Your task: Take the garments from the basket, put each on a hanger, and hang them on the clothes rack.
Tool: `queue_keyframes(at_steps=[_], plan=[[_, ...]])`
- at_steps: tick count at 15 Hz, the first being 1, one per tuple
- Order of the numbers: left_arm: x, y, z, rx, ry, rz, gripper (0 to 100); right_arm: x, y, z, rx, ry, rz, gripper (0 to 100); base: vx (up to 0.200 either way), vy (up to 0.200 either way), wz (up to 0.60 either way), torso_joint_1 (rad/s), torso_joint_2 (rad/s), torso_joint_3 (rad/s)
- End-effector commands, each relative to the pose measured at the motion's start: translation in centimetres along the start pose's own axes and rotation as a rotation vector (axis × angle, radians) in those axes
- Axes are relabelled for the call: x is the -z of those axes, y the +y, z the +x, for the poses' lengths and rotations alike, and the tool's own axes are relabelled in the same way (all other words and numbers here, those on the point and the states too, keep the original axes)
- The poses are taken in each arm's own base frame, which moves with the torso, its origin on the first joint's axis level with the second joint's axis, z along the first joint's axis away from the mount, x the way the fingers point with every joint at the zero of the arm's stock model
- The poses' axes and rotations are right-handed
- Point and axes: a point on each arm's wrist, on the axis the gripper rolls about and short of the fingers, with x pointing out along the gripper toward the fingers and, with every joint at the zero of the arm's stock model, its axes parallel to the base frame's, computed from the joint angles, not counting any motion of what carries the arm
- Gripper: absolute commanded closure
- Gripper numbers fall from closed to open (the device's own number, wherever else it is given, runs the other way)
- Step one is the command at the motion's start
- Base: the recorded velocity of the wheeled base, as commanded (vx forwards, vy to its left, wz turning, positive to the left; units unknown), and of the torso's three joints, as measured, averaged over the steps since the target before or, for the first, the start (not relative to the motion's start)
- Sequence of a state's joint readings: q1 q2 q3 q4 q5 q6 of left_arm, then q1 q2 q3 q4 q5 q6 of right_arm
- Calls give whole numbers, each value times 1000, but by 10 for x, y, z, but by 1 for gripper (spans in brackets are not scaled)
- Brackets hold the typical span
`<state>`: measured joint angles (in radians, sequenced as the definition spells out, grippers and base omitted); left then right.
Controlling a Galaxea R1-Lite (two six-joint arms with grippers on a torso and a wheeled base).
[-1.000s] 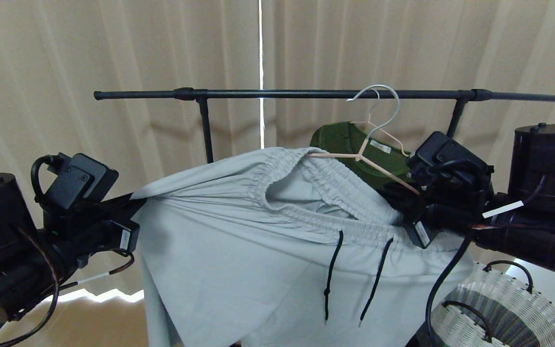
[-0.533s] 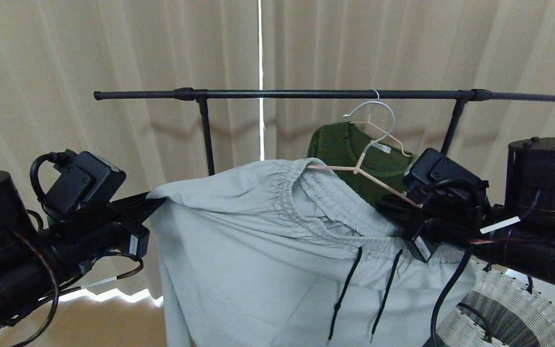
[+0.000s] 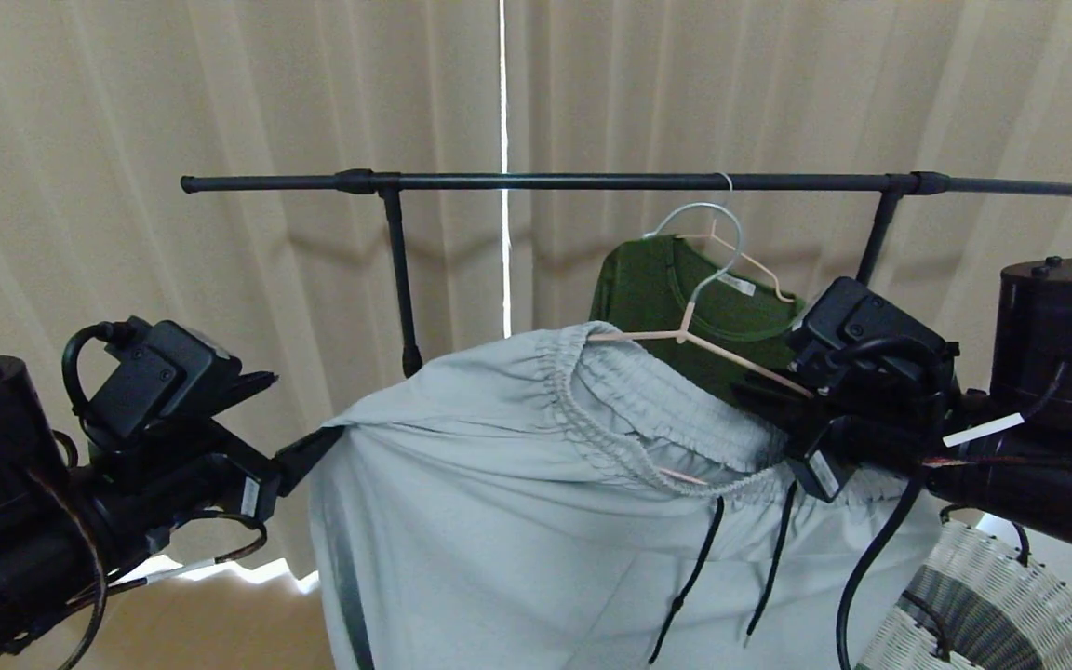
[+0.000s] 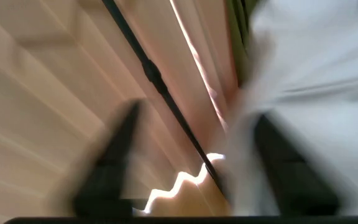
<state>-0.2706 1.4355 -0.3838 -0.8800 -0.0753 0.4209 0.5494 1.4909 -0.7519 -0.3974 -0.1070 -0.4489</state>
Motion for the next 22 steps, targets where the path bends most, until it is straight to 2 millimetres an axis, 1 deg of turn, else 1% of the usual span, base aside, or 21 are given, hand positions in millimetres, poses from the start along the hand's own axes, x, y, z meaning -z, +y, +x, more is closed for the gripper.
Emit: queue_keyframes(at_steps=[1,4,6,7,8,10,11,12,13,14,15,17,19,22], plan=[[-2,0,-6,-1,-16,3,0,-3,-3,-3,16,-14,1,100,0,0,0,0,0,0],[-9,1,-21,-6,-37,3,0,0,-12,-9,104,26,13,100,0,0,0,0,0,0],[-11,0,-44,27,37,-10,0,5,-19,-13,178,62,22,100,0,0,0,0,0,0],[-12,0,-53,37,58,-33,0,5,-20,-13,187,65,24,100,0,0,0,0,0,0],[-13,-3,-64,65,80,-100,0,5,-21,-14,189,63,25,100,0,0,0,0,0,0],[-17,-13,-71,122,55,-183,0,5,-21,-13,188,65,24,100,0,0,0,0,0,0],[-14,-19,-77,145,56,-260,0,6,-22,-13,206,78,25,100,0,0,0,0,0,0],[-7,-20,-82,137,72,-297,0,9,-22,-12,225,103,24,100,0,0,0,0,0,0],[2,-20,-86,110,96,-315,0,10,-22,-13,241,128,22,100,0,0,0,0,0,0],[6,-18,-89,86,106,-321,0,11,-22,-14,244,141,20,100,0,0,0,0,0,0],[19,-15,-98,25,128,-327,0,10,-23,-15,251,172,15,100,0,0,0,0,0,0],[23,-15,-103,6,127,-326,0,6,-26,-14,258,174,21,100,0,0,0,0,0,0],[20,-14,-104,0,113,-313,0,6,-34,-15,287,179,35,100,0,0,0,0,0,0],[19,-12,-105,-15,105,-316,0,5,-35,-16,292,169,50,100,0,0,0,0,0,0]])
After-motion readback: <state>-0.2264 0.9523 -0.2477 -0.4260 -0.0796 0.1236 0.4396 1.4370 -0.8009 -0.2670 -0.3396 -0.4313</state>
